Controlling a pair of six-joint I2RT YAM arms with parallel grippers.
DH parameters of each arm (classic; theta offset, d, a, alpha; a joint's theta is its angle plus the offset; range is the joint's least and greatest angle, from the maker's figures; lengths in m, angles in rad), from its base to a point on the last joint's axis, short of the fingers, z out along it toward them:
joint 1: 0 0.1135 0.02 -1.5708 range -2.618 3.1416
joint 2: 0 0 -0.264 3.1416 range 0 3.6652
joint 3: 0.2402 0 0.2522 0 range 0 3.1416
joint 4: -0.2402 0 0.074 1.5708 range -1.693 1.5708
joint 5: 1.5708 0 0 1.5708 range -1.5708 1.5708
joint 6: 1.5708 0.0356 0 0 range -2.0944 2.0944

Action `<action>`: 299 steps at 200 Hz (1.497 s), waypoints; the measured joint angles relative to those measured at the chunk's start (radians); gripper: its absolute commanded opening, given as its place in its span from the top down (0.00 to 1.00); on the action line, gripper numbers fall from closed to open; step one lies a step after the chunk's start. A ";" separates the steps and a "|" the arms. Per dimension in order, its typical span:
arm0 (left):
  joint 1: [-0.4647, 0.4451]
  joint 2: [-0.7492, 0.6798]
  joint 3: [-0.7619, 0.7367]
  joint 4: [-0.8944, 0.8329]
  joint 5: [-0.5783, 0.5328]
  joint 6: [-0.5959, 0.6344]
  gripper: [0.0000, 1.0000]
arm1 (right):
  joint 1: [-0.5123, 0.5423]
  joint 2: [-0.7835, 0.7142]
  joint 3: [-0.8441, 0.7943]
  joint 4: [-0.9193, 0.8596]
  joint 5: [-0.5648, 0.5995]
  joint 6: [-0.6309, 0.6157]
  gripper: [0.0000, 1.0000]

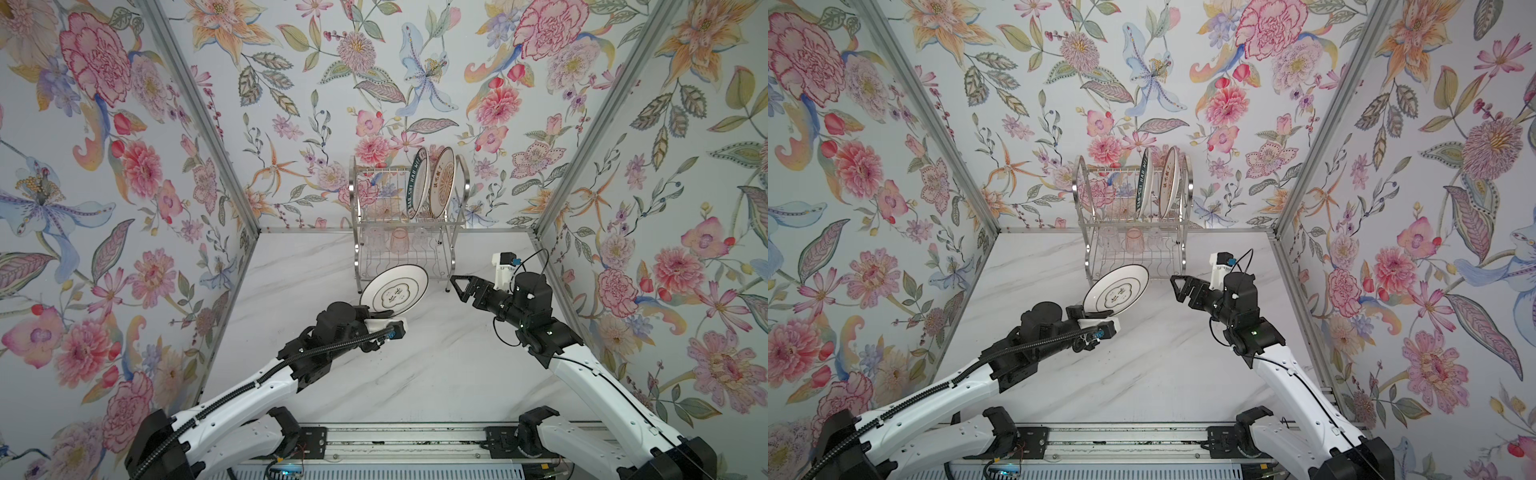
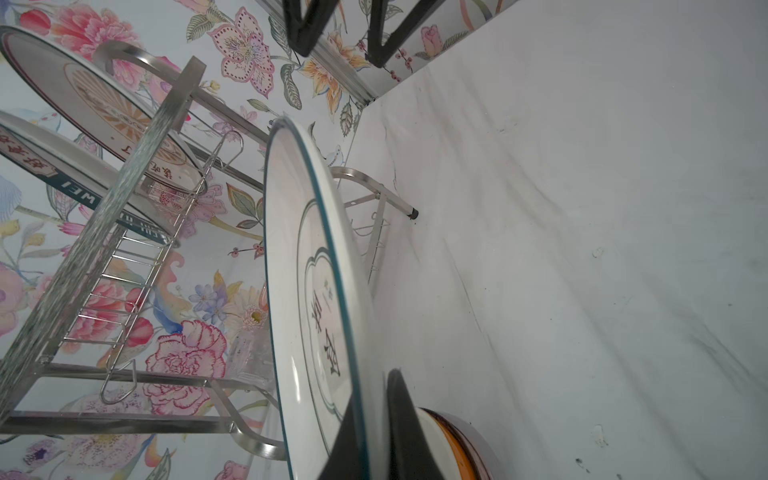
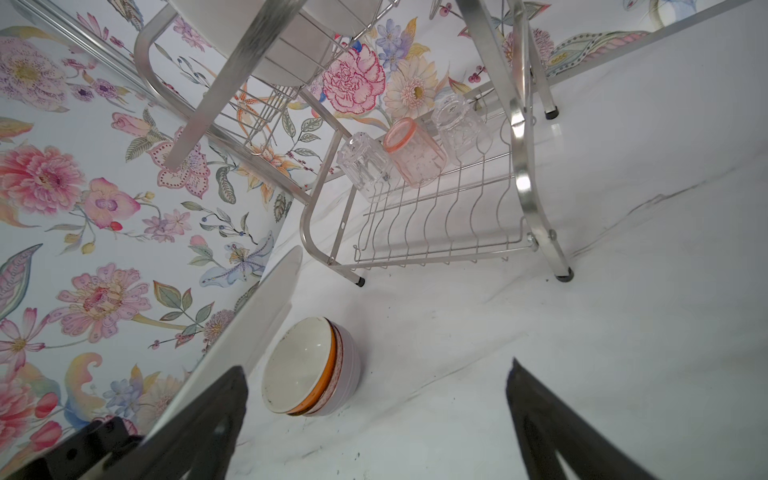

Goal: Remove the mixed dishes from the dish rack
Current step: 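Lift the white plate out of the rack and swing it toward the right gripper, then grasp the plate rim with the right gripper while the left gripper releases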

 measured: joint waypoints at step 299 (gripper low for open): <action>-0.131 0.265 -0.088 0.341 -0.258 0.421 1.00 | 0.031 0.465 0.243 -0.182 -0.348 0.015 0.90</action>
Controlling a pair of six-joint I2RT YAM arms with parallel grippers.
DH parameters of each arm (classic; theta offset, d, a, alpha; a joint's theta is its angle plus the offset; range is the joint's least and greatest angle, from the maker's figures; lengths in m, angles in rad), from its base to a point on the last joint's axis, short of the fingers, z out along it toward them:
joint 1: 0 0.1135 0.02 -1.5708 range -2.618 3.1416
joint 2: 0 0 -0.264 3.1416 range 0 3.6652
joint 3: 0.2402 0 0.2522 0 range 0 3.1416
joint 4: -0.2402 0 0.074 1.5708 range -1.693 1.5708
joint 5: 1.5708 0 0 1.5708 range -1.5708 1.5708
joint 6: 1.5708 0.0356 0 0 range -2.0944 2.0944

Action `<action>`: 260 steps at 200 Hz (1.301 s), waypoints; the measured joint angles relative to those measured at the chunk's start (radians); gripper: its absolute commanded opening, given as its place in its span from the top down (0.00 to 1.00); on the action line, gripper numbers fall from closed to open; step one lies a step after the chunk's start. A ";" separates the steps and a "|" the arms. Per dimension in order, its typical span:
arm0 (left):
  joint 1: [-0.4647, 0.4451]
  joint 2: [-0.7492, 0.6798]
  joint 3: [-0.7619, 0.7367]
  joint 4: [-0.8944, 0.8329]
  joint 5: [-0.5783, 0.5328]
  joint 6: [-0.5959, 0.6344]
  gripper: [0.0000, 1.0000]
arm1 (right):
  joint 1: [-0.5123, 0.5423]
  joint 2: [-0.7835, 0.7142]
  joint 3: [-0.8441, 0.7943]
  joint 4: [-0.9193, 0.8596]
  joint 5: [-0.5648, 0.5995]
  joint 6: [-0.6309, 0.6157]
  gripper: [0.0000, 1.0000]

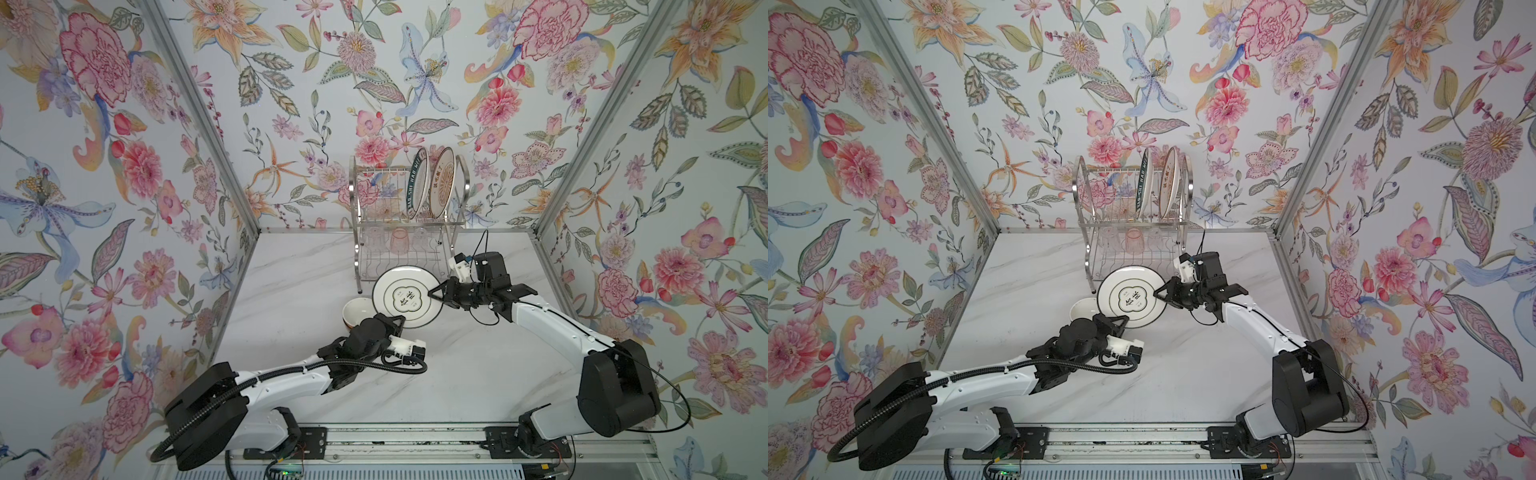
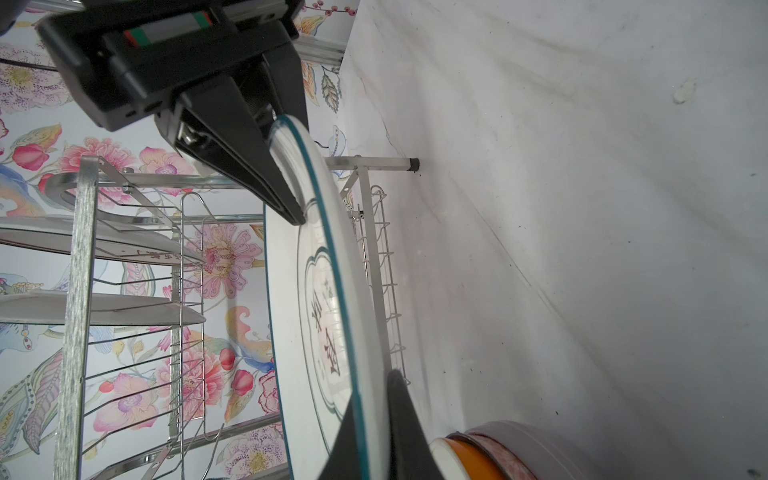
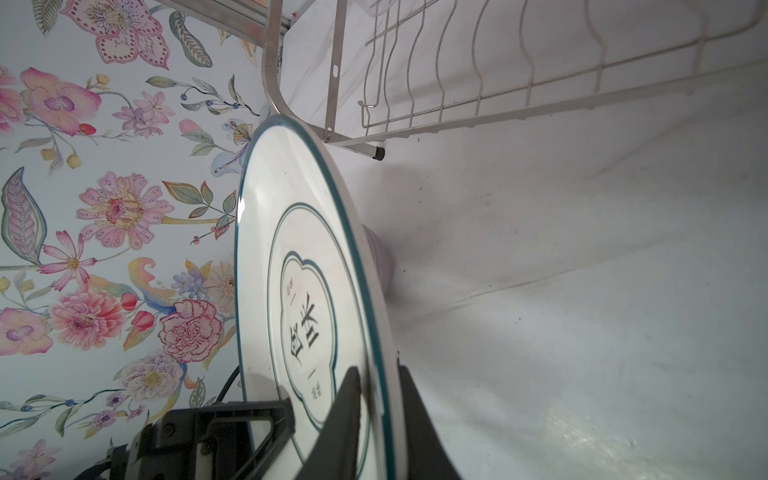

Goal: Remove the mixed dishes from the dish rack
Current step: 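Grasp the plate rim with the right gripper while the left gripper releases, then lower the white plate flat onto the table with the right gripper while the left withdraws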

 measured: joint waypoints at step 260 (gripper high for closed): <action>0.226 -0.356 0.101 -0.203 0.171 -0.502 0.01 | -0.200 -0.327 -0.195 -0.192 0.297 -0.178 1.00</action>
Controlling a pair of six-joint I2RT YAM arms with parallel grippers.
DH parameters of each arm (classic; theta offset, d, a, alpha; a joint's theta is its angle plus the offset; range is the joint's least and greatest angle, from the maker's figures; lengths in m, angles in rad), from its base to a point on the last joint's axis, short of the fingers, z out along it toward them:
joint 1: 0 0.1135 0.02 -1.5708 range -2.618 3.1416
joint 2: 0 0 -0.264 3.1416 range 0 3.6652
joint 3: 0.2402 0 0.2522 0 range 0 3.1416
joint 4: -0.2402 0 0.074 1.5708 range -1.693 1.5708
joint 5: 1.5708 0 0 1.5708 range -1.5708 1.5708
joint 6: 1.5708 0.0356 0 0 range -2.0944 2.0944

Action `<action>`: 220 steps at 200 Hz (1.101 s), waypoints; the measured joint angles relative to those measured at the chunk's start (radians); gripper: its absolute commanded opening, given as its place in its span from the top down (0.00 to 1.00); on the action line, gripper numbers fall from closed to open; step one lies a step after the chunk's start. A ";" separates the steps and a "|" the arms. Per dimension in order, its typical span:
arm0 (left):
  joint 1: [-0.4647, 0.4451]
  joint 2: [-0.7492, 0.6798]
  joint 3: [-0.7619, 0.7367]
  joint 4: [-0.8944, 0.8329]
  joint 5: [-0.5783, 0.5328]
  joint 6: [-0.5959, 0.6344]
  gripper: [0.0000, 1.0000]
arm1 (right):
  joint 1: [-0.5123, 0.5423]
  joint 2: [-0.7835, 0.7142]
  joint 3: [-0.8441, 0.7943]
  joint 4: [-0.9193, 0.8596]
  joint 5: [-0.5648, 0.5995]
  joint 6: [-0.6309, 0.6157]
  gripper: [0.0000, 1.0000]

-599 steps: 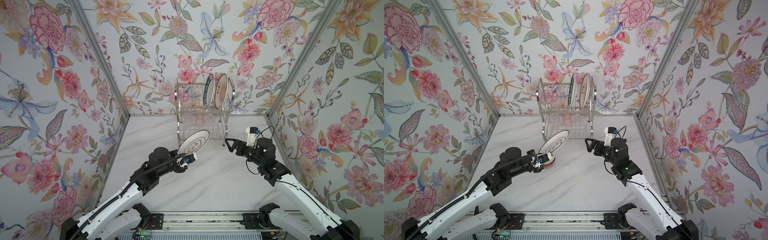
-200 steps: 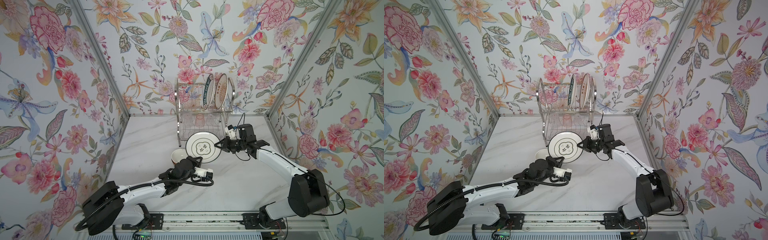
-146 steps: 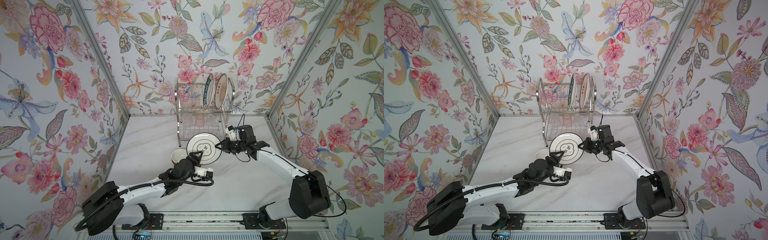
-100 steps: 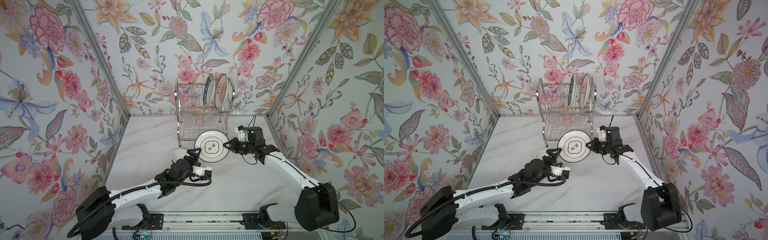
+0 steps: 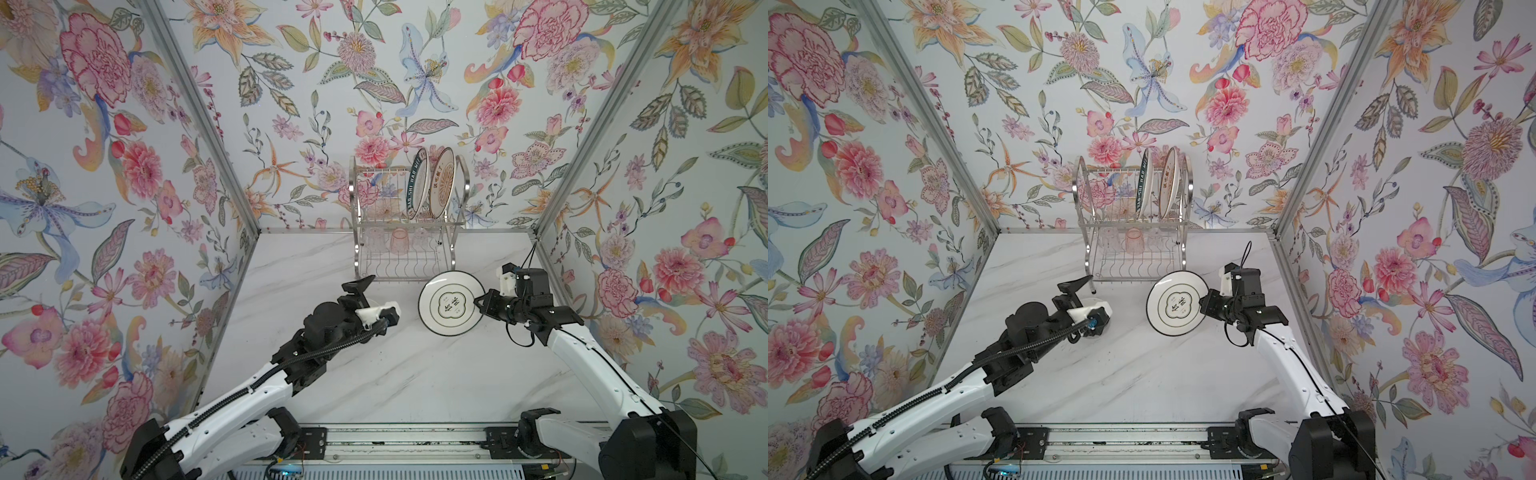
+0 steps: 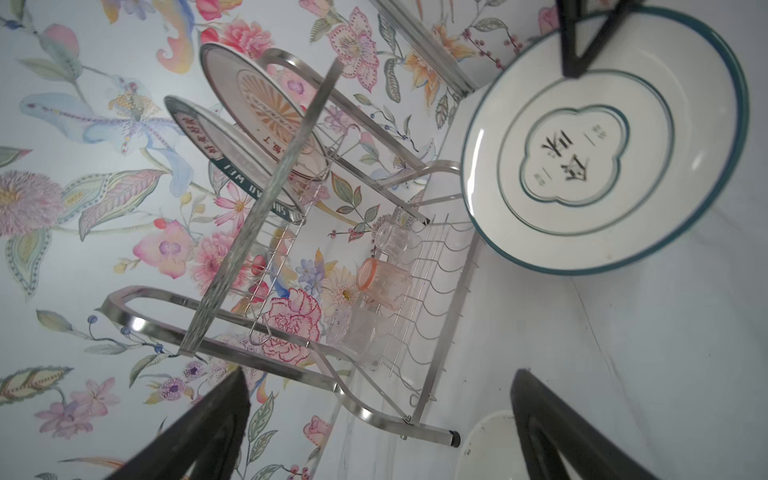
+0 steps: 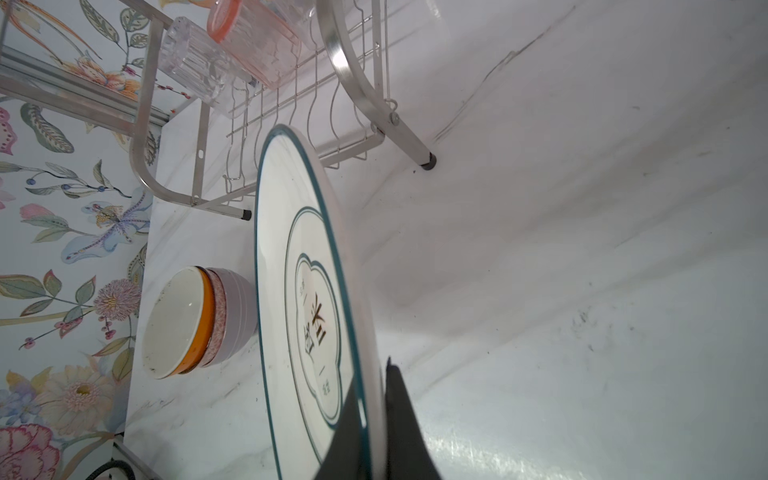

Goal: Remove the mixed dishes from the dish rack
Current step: 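Lower the white plate flat onto the table with the right gripper while the left withdraws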

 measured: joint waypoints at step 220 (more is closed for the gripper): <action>0.260 0.217 0.236 -0.237 0.420 -0.547 0.01 | 0.010 0.350 -0.224 0.480 -0.259 0.122 1.00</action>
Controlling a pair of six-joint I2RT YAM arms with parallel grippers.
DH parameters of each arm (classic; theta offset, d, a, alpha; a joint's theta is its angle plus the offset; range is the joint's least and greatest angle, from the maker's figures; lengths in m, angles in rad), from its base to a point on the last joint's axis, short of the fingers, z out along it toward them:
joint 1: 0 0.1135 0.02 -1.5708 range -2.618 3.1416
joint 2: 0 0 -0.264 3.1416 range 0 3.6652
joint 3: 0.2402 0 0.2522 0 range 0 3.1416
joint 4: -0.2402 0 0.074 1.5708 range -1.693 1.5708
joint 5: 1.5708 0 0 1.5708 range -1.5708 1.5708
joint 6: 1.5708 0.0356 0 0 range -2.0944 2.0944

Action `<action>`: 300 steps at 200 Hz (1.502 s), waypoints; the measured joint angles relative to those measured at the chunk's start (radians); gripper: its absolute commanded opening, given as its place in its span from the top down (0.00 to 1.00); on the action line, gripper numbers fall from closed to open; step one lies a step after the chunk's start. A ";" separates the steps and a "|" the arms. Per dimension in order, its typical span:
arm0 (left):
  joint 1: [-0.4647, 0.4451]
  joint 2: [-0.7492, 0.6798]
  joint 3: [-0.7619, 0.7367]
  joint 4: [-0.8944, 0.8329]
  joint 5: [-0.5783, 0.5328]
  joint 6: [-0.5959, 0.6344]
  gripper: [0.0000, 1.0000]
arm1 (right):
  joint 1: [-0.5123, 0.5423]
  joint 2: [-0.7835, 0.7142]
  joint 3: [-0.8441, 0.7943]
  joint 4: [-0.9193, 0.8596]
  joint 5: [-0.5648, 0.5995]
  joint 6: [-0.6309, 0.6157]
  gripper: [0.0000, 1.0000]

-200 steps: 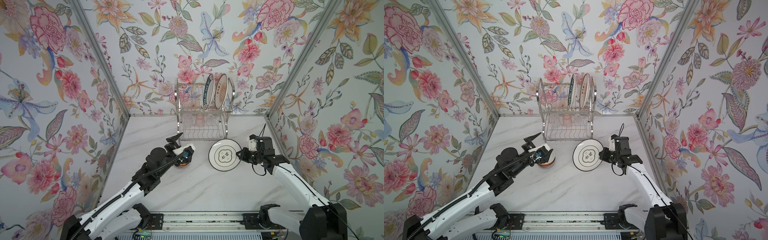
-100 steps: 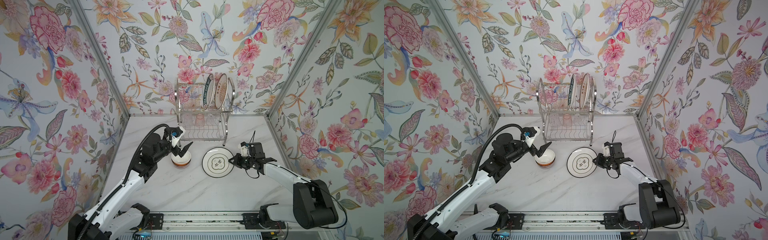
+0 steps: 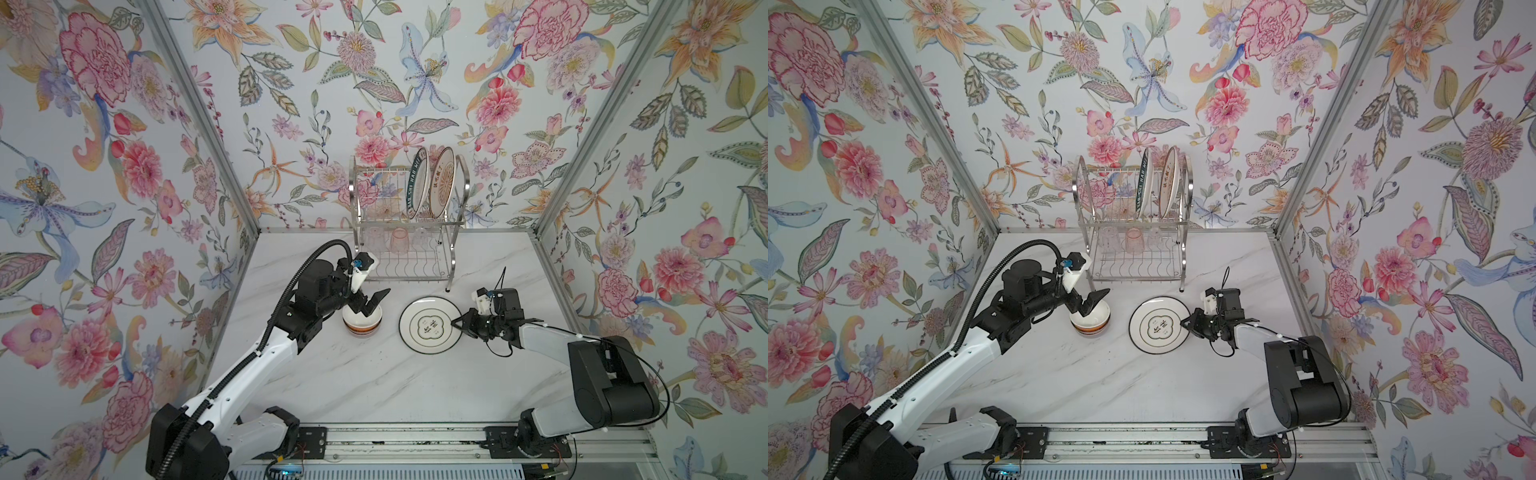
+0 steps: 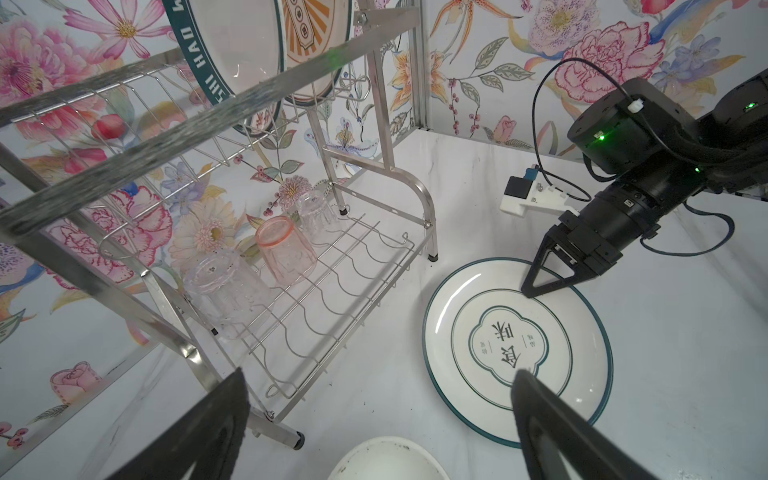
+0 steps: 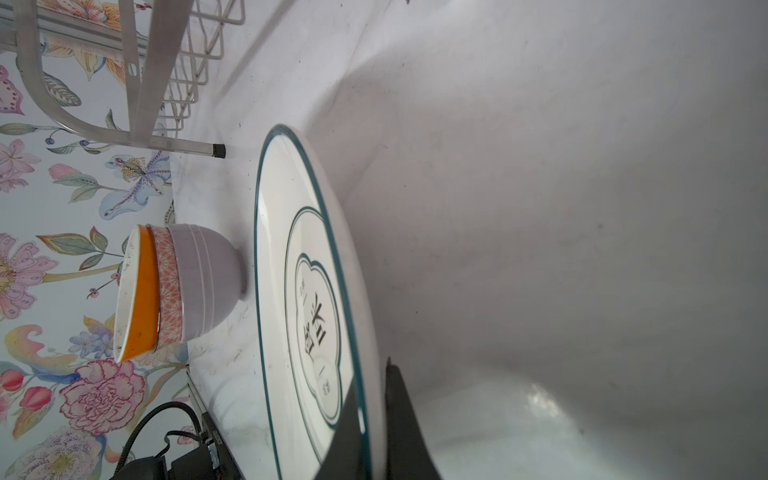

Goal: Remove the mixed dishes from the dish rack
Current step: 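Lower the white plate flat onto the table with the right gripper while the left withdraws, then open the right gripper and raise it while the left reaches to the rack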

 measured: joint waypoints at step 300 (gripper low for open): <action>0.000 0.137 0.219 0.126 -0.051 -0.093 0.01 | 0.108 -0.328 0.108 -0.150 0.470 -0.170 0.01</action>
